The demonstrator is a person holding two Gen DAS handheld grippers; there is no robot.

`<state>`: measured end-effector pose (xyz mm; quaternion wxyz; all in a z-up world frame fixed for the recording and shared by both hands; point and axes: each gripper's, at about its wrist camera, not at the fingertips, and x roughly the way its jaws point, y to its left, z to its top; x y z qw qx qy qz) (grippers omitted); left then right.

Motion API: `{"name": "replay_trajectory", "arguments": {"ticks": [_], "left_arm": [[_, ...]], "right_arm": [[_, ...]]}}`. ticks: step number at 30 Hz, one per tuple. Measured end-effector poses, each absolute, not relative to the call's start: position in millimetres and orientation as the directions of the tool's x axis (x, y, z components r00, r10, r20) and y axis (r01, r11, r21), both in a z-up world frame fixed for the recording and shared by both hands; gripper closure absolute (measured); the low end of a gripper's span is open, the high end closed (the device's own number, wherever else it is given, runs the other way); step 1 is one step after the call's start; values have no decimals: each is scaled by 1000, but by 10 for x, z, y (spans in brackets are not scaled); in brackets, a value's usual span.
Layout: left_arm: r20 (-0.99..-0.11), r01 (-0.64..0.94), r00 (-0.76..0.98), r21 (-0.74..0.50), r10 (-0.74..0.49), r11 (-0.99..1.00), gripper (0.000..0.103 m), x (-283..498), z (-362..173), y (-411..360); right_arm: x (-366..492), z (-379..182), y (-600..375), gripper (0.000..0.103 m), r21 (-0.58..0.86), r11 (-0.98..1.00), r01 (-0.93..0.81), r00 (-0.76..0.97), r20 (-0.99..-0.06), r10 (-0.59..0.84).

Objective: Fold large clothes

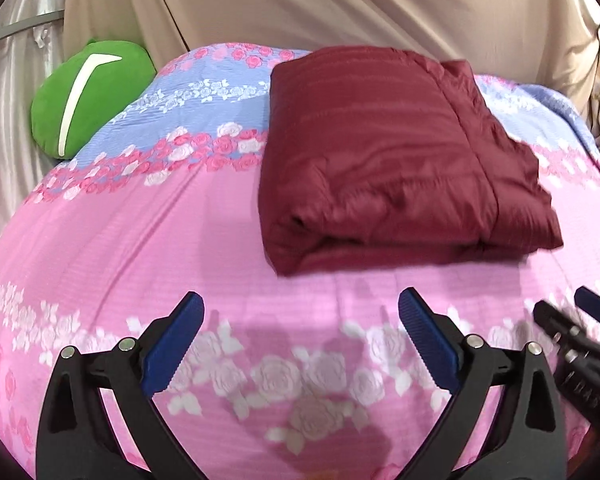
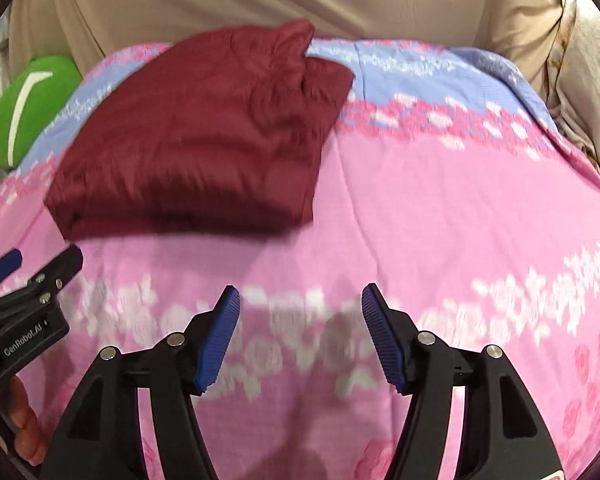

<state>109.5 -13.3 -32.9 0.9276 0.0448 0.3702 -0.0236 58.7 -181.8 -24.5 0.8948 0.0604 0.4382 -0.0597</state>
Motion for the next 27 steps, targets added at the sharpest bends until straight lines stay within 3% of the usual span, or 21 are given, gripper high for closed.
{"name": "replay_trajectory", "arguments": {"ticks": [9,27], "left_arm": [[-685,71,728,89,9,994,7,983,-356,-214],[-681,100,731,168,42,981,8,933,-383,-395]], "right_arm": [[449,-216,-1706,36,16,987,159,634,-768,-89],[454,-228,-1648,35,12,988,153,631,-771,-88]]}}
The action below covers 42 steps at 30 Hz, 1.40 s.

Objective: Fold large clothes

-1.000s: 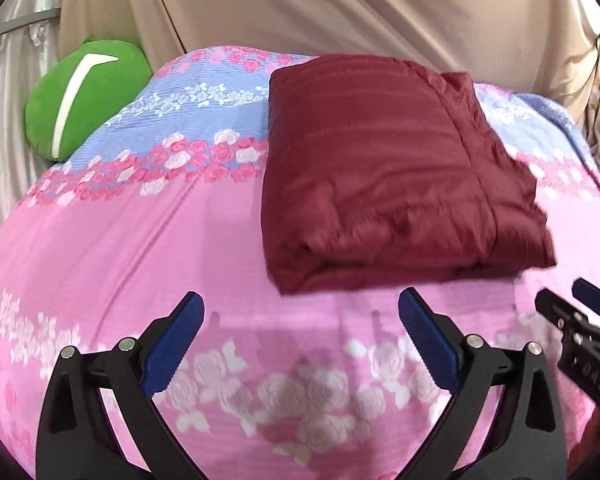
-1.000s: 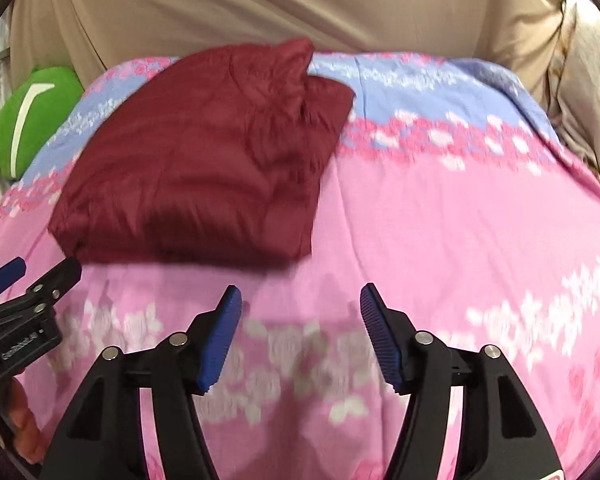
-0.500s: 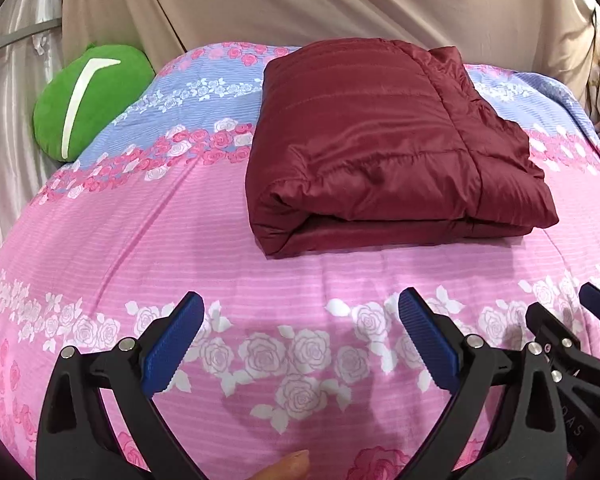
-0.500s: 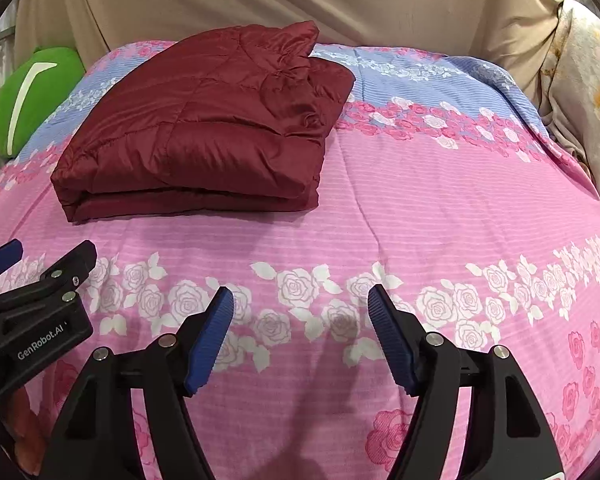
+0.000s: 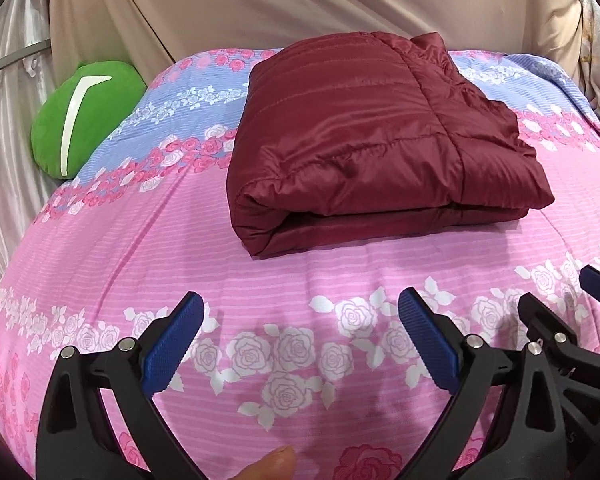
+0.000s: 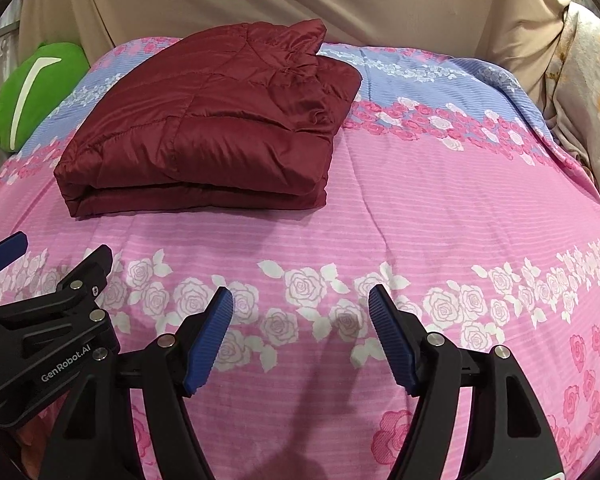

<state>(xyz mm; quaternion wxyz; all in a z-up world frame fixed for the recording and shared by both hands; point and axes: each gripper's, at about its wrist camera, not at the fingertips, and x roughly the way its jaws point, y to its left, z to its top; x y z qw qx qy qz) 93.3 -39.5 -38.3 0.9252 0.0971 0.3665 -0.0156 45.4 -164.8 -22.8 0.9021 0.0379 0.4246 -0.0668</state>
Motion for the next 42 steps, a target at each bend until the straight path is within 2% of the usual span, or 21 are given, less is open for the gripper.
{"name": "replay_trajectory", "arguments": {"ticks": [42], "left_arm": [[-684,104,728,168,40,980,11,933,-408,-413]], "right_arm": [[450,-221,-1654,34,4,988,156,631,-770,-97]]}}
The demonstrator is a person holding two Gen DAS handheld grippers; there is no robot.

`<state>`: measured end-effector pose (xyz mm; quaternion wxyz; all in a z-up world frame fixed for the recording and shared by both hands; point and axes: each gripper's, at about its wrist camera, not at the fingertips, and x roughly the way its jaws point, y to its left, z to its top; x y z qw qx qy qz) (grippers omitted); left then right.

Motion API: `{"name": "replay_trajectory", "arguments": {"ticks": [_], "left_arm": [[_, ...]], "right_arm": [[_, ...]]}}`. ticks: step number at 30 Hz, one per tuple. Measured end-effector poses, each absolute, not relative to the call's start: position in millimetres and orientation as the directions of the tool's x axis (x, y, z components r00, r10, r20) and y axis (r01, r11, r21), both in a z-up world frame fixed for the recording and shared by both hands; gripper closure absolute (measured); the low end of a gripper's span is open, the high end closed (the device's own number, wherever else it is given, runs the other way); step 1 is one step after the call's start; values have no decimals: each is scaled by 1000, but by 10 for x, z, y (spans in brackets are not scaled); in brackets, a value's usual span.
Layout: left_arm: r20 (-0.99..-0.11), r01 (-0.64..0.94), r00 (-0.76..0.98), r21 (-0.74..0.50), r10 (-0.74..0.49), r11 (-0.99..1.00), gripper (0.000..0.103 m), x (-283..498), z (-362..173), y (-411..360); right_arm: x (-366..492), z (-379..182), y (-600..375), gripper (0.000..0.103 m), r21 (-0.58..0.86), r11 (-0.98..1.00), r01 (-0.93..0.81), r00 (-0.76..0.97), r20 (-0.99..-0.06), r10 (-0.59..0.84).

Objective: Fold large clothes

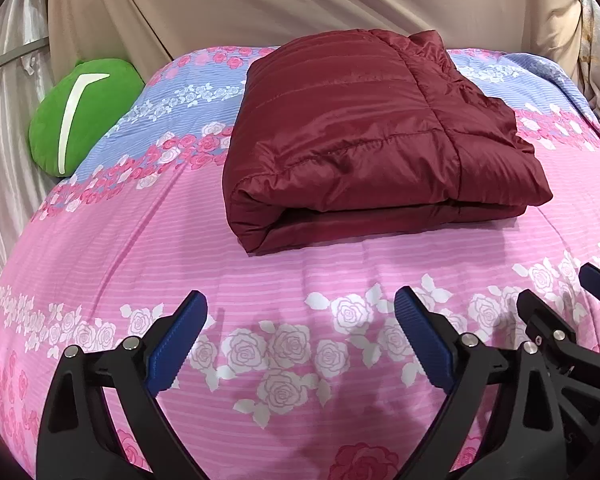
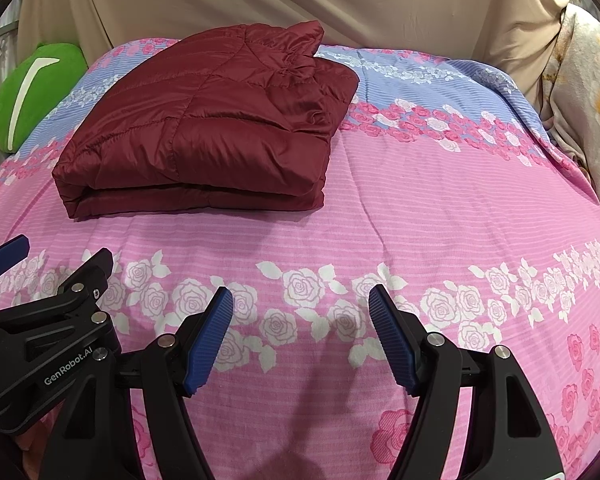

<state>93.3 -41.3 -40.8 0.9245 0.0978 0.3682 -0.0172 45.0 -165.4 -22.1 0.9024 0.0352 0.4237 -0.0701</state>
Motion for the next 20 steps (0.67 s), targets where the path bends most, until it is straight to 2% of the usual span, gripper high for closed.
{"name": "replay_trajectory", "arguments": {"ticks": [20], "left_arm": [[-681,104,731,169,39,980,16,893,-389,-439]], "right_arm": [[450,-209,-1653,34,-1,987,164,634,-766,-106]]}}
